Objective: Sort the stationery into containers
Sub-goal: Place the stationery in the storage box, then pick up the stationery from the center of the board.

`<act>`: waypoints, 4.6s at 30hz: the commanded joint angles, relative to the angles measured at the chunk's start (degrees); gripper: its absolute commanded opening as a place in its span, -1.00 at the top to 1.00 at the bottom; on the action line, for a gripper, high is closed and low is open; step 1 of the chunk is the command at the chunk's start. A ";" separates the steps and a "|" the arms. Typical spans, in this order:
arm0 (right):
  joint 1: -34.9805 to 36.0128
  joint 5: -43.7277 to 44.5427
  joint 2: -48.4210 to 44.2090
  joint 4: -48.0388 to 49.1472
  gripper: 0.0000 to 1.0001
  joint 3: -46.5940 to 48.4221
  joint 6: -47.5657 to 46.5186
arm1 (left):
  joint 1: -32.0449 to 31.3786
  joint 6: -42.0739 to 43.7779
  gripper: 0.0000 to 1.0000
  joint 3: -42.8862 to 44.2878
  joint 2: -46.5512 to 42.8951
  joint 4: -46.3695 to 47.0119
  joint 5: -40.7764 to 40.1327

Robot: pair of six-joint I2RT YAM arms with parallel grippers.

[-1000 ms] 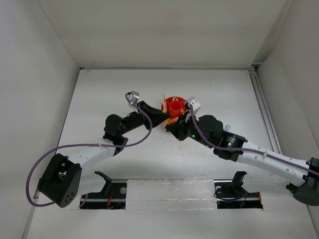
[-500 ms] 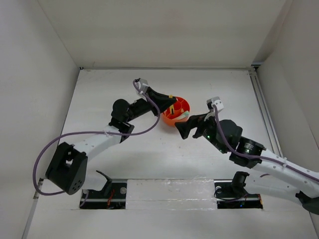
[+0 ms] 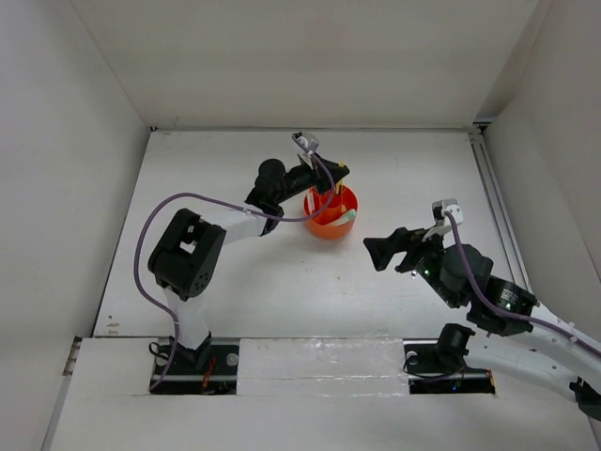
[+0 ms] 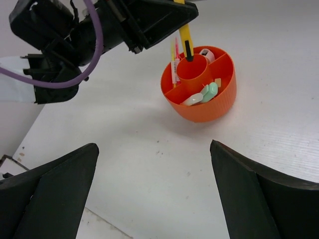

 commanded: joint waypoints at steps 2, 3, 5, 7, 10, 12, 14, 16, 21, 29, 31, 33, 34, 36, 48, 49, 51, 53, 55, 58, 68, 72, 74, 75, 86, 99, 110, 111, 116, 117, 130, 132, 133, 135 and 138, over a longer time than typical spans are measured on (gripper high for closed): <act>-0.43 0.99 -1.47 -2.38 -1.00 -0.43 0.95 | -0.07 4.10 1.00 5.90 1.41 0.92 -0.21; -0.43 0.99 -1.48 -2.38 -1.00 -0.43 0.95 | -0.07 4.89 1.00 5.92 2.20 0.91 -0.21; -0.43 0.99 -1.48 -2.38 -1.00 -0.43 0.95 | -0.07 5.43 1.00 6.53 2.99 0.21 -0.92; -0.43 0.99 -0.95 -2.38 -1.00 -0.43 0.95 | -0.07 5.43 1.00 6.53 3.71 0.21 -0.92; -0.43 0.99 0.36 -2.38 -1.00 -0.43 0.95 | 0.54 5.43 1.00 5.22 4.32 0.73 -0.92; -0.43 0.99 0.98 -2.38 -1.00 -0.43 0.95 | 0.54 4.81 1.00 4.43 4.84 1.52 -1.44; -0.43 0.99 1.68 -1.86 -1.00 -0.43 0.95 | 1.07 4.28 1.00 3.63 4.85 2.32 -1.44; -0.43 0.99 2.30 -1.33 -1.00 -0.43 0.95 | 1.07 4.28 1.00 2.06 4.85 3.19 -1.44; -0.43 0.99 2.83 -1.33 -1.00 0.10 0.95 | 1.76 4.28 1.00 0.12 4.23 3.80 -2.94; -0.43 2.56 2.83 -1.94 -1.00 0.10 2.79 | 1.77 2.71 0.76 -0.94 3.10 5.03 -1.01; -0.43 3.26 3.35 -2.64 -1.00 0.10 3.59 | 1.77 2.70 0.51 -1.55 2.48 5.04 -1.01; -0.43 3.89 3.97 -3.44 -1.00 0.10 4.38 | 1.77 2.70 0.32 -2.08 1.95 5.04 -1.01; -0.43 4.49 4.49 -4.40 -1.00 0.62 5.16 | 1.77 2.70 0.24 -2.78 1.25 5.04 -1.01; -0.43 5.03 4.50 -5.02 -1.00 0.62 5.78 | 1.77 2.70 -0.04 -3.48 0.37 5.04 -1.01; -18.24 4.60 21.71 -21.88 -1.00 4.05 22.99 | -7.35 8.06 -1.00 2.74 -16.84 -17.96 -18.80; -20.62 2.15 22.68 -21.90 -1.00 4.05 23.01 | -8.15 8.59 -1.00 3.97 -17.64 -20.60 -20.76; -26.25 0.03 24.18 -21.37 -1.00 2.83 23.01 | -9.38 7.81 -1.00 7.30 -18.96 -28.33 -24.81; -30.28 -1.99 24.19 -19.01 -1.00 1.33 23.01 | -9.39 5.62 -1.00 8.03 -21.25 -33.60 -28.07; -32.58 -2.71 24.71 -16.55 -1.00 -0.86 22.40 | -9.39 4.82 -1.00 8.55 -23.79 -35.99 -30.70; -37.24 -6.82 26.90 -13.73 -1.00 -3.06 19.16 | -9.39 4.81 -1.00 7.94 -26.00 -39.78 -32.02; -48.58 -13.51 38.50 -7.83 -0.98 -2.55 12.21 | -9.39 3.76 -1.00 10.92 -25.83 -47.78 -33.27; -50.00 -17.11 41.67 -7.31 -0.90 -2.54 9.83 | -9.39 3.05 -1.00 10.93 -25.83 -47.78 -32.21; -50.69 -17.12 43.17 -8.18 -0.86 -1.32 8.33 | -9.39 3.05 -1.00 11.45 -25.83 -48.39 -32.21; -51.22 -17.90 43.69 -8.71 -0.80 -0.70 7.81 | -9.39 3.05 -1.00 11.45 -25.83 -48.40 -32.21; -53.69 -21.78 49.32 -7.66 0.03 -0.70 2.27 | -9.39 3.67 -1.00 11.46 -26.35 -49.45 -32.73; -50.64 -25.92 42.92 -0.19 1.00 -3.16 -1.34 | -5.71 -4.22 -1.00 10.14 -25.57 -46.75 -17.38; -33.04 -18.97 28.41 2.89 1.00 0.62 0.25 | -5.70 -10.22 -1.00 9.00 -19.32 -34.87 2.24; -31.90 -19.84 27.10 5.06 1.00 0.62 0.25 | -6.74 -10.22 -1.00 8.99 -19.32 -34.86 2.25; -25.23 -22.75 21.91 11.76 1.00 0.01 0.77 | -8.60 -7.49 -1.00 10.22 -19.32 -36.97 0.13; -24.69 -21.96 20.68 11.77 1.00 0.01 1.30 | -8.60 -7.49 -1.00 10.22 -18.80 -36.97 0.14; -20.74 -24.85 14.17 14.32 1.00 1.94 0.77 | -8.60 -8.02 -0.94 8.38 -17.65 -35.22 1.19; -19.94 -25.38 15.22 14.84 1.00 2.99 0.77 | -8.60 -8.55 -0.86 8.38 -17.13 -34.42 1.19; -19.15 -25.38 15.22 14.84 1.00 3.00 0.77 | -8.60 -8.55 -0.83 8.38 -17.12 -34.42 1.19; -18.44 -24.86 15.22 14.84 1.00 3.52 0.77 | -8.60 -8.55 -0.76 8.38 -15.90 -34.42 1.72; -17.83 -24.85 15.22 14.84 1.00 3.52 0.77 | -8.60 -8.55 -0.54 8.90 -15.29 -34.42 1.72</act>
